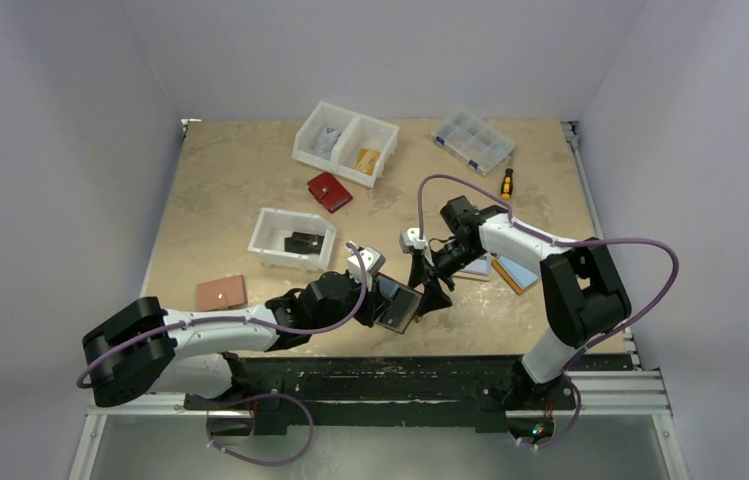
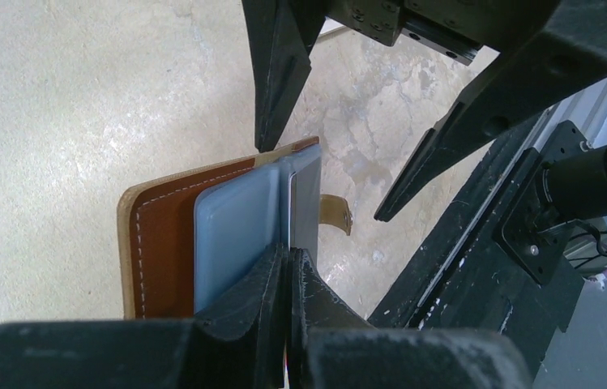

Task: Take the credit cards out of the card holder
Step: Remove the credit card from the card holder.

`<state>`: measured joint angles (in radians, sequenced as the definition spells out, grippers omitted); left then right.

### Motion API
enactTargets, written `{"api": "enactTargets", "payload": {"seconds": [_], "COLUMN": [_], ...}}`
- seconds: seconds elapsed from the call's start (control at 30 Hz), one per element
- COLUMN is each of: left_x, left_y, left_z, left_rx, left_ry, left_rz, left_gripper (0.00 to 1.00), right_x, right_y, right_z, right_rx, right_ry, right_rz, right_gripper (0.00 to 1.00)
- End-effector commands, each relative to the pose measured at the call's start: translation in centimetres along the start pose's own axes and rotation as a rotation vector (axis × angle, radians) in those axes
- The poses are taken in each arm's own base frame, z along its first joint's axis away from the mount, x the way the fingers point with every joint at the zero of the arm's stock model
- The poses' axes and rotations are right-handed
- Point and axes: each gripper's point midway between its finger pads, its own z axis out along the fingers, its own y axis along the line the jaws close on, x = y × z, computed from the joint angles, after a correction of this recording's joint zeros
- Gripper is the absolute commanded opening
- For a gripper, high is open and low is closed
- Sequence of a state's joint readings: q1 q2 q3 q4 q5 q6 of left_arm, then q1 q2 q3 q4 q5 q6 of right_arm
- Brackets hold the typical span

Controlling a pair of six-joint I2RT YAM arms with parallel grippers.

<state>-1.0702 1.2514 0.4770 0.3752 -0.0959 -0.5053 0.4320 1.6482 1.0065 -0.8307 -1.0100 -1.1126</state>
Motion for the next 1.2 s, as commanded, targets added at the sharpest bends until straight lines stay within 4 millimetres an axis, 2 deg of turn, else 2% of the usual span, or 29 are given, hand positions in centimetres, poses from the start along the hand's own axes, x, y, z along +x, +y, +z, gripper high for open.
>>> {"api": "enactTargets", "payload": {"seconds": [0.0, 0.47, 0.9, 1.17], "left_x": [-3.0, -3.6, -4.2, -4.5], "left_y": [-2.2, -2.4, -2.7, -3.0], "left_z": [0.4, -0.1, -0.6, -0.9], "left_rx": [0.067, 0.065, 0.07, 0.079], "left_ry": [-0.076, -0.093, -0.115, -0.123], "left_rz": [0.029, 0.032, 0.04, 0.047], "left_gripper": [0.0, 0.0, 0.0, 0.0], "right_x": [-0.4, -0.1, 0.4, 0.6], "right_y": [-0.6, -0.2, 0.0, -0.1], "right_z": [-0.2, -0.3, 0.1, 0.3], "right_rx": [0.008, -0.005, -0.027, -0.031], "right_ry": [0.008, 0.018, 0.047, 0.063], "right_rz": [-0.033, -0.057, -0.065, -0.061], "right_gripper": [0.77, 0.71, 0.63, 0.5]}}
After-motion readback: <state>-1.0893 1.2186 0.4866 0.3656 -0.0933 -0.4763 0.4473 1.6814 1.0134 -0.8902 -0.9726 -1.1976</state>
